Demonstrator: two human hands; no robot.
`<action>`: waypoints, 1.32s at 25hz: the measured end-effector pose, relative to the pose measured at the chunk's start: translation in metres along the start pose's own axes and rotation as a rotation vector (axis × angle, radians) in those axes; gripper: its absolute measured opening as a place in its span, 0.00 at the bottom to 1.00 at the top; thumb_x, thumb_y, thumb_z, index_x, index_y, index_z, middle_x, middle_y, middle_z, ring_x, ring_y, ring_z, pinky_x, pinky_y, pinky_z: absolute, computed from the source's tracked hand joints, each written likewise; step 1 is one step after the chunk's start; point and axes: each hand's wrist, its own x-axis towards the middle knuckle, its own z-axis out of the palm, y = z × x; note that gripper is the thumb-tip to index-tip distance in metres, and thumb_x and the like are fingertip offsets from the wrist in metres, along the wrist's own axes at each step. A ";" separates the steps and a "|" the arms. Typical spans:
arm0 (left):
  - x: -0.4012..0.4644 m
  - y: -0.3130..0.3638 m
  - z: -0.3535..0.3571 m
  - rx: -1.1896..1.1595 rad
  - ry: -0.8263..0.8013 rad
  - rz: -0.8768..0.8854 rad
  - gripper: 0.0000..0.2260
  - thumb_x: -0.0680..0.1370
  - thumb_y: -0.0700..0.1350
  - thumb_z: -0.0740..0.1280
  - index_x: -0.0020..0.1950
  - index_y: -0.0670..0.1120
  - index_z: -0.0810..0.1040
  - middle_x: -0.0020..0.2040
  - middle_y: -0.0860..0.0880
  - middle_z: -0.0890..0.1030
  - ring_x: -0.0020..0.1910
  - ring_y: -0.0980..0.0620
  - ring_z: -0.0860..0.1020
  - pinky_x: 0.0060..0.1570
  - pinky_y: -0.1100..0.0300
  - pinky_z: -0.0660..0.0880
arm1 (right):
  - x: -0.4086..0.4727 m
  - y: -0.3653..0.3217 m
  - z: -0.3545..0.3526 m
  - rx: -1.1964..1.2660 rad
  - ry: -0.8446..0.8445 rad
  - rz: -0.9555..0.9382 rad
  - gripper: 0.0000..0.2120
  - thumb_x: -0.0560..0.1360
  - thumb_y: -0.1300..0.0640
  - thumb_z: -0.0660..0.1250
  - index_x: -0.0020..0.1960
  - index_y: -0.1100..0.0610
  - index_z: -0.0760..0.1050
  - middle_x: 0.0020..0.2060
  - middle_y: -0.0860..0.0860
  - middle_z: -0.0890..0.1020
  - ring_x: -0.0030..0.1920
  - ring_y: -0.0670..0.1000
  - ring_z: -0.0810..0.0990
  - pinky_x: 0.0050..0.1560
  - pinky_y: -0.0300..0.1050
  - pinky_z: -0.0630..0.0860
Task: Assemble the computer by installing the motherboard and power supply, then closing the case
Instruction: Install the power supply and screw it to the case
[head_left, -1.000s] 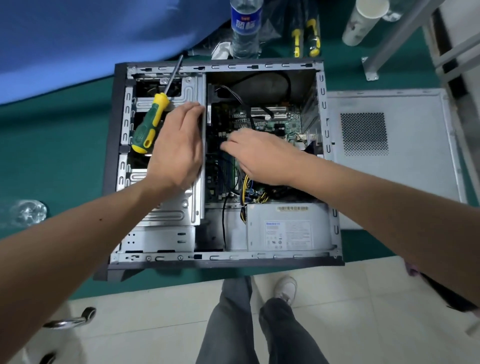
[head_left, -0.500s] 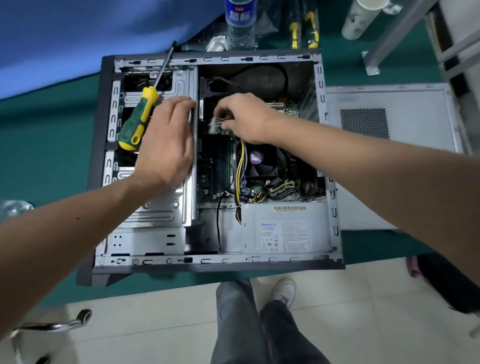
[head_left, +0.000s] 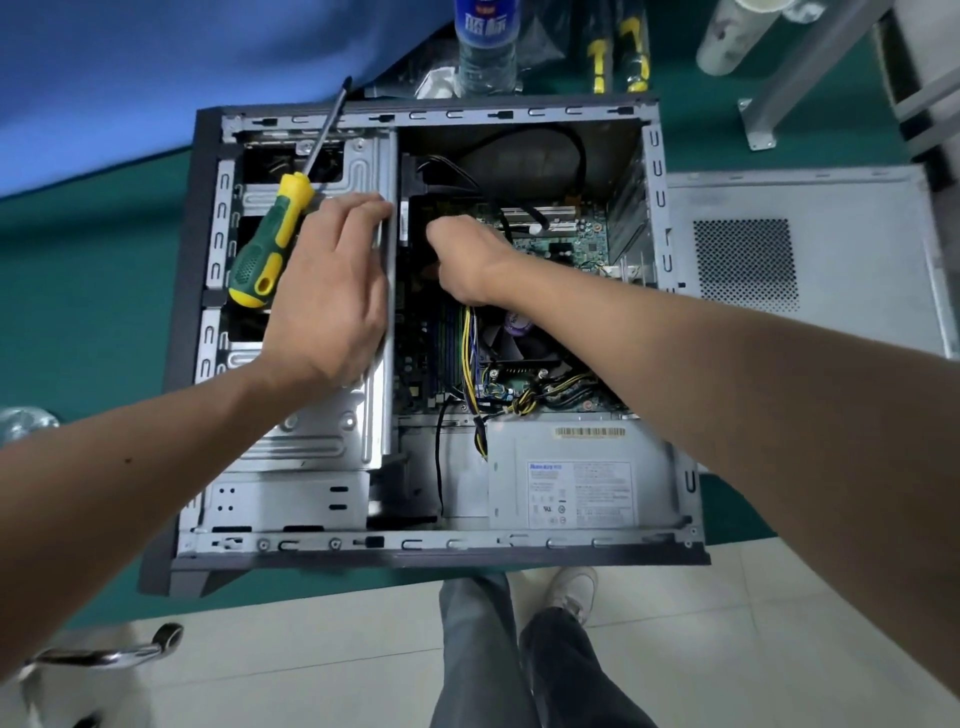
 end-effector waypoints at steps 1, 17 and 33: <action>-0.001 -0.001 0.000 0.000 -0.001 -0.001 0.19 0.80 0.41 0.55 0.71 0.38 0.69 0.68 0.40 0.70 0.68 0.44 0.68 0.71 0.62 0.60 | 0.003 0.001 0.002 0.019 0.013 0.014 0.08 0.75 0.68 0.61 0.42 0.58 0.67 0.49 0.59 0.79 0.53 0.62 0.78 0.44 0.45 0.67; 0.000 0.002 -0.001 0.003 0.001 -0.008 0.20 0.80 0.42 0.55 0.70 0.38 0.69 0.68 0.40 0.71 0.68 0.43 0.68 0.70 0.58 0.62 | 0.014 0.002 0.020 0.013 0.031 -0.074 0.15 0.70 0.69 0.63 0.34 0.53 0.62 0.32 0.49 0.67 0.40 0.58 0.72 0.40 0.47 0.68; 0.000 0.000 -0.001 0.001 -0.006 -0.006 0.20 0.79 0.42 0.54 0.70 0.38 0.69 0.68 0.39 0.70 0.68 0.42 0.68 0.70 0.53 0.64 | 0.011 -0.003 0.022 0.039 -0.094 -0.032 0.11 0.74 0.56 0.65 0.55 0.56 0.77 0.55 0.59 0.81 0.56 0.62 0.79 0.45 0.43 0.69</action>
